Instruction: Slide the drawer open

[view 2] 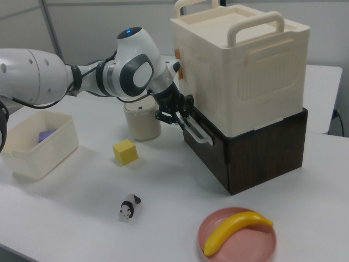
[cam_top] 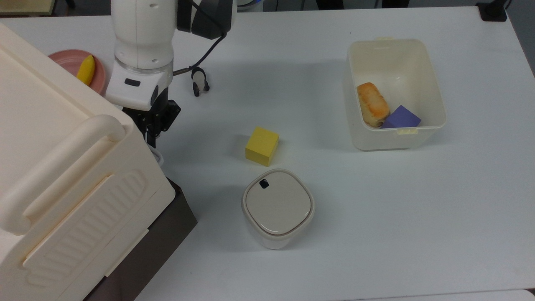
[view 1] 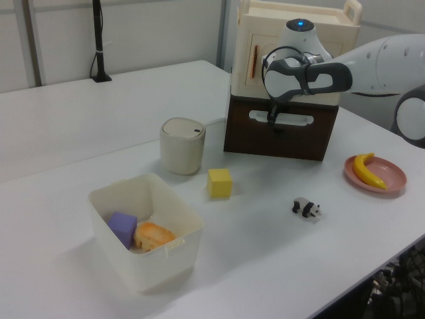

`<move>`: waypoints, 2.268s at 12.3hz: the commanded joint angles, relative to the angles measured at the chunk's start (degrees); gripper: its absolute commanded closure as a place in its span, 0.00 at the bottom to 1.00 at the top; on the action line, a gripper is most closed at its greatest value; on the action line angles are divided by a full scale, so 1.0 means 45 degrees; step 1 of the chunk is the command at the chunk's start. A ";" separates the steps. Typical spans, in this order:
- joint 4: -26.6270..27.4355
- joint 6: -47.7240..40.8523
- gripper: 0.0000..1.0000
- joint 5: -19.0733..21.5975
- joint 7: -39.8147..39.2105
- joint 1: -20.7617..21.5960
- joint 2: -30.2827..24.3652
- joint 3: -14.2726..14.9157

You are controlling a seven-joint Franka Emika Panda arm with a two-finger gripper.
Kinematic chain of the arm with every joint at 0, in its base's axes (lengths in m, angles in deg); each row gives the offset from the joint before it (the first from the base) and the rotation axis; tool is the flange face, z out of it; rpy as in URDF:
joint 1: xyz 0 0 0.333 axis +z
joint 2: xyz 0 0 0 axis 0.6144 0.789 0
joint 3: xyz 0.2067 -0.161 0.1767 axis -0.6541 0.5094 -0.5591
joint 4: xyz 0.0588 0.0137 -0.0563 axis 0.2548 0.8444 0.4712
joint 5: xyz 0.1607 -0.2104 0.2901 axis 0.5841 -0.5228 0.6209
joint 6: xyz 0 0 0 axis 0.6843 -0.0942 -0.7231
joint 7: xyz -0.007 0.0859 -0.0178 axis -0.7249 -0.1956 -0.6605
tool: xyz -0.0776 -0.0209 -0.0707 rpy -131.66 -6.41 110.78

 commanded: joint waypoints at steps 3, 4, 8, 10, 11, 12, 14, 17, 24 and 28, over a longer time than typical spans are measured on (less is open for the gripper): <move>0.0389 0.0163 0.99 0.0080 -0.0005 -0.0205 -0.0390 -0.0559; 0.0507 0.0163 0.99 0.0080 -0.0025 -0.0205 -0.0488 -0.0580; 0.0781 0.0124 0.99 0.0060 -0.0064 -0.0224 -0.0683 -0.0813; 0.1093 0.0124 0.99 0.0060 -0.0064 -0.0264 -0.0840 -0.0931; 0.1113 0.0124 0.99 0.0060 -0.0064 -0.0264 -0.0860 -0.0951; 0.1152 0.0124 0.99 0.0060 -0.0064 -0.0283 -0.0860 -0.0970; 0.1366 0.0124 0.99 0.0060 -0.0044 -0.0264 -0.1055 -0.0990; 0.1445 0.0124 0.99 0.0060 0.0014 -0.0225 -0.1133 -0.0990; 0.1835 0.0065 0.99 0.0060 0.0112 -0.0205 -0.1465 -0.1205; 0.2012 -0.0208 0.99 0.0060 0.0092 -0.0186 -0.1699 -0.1244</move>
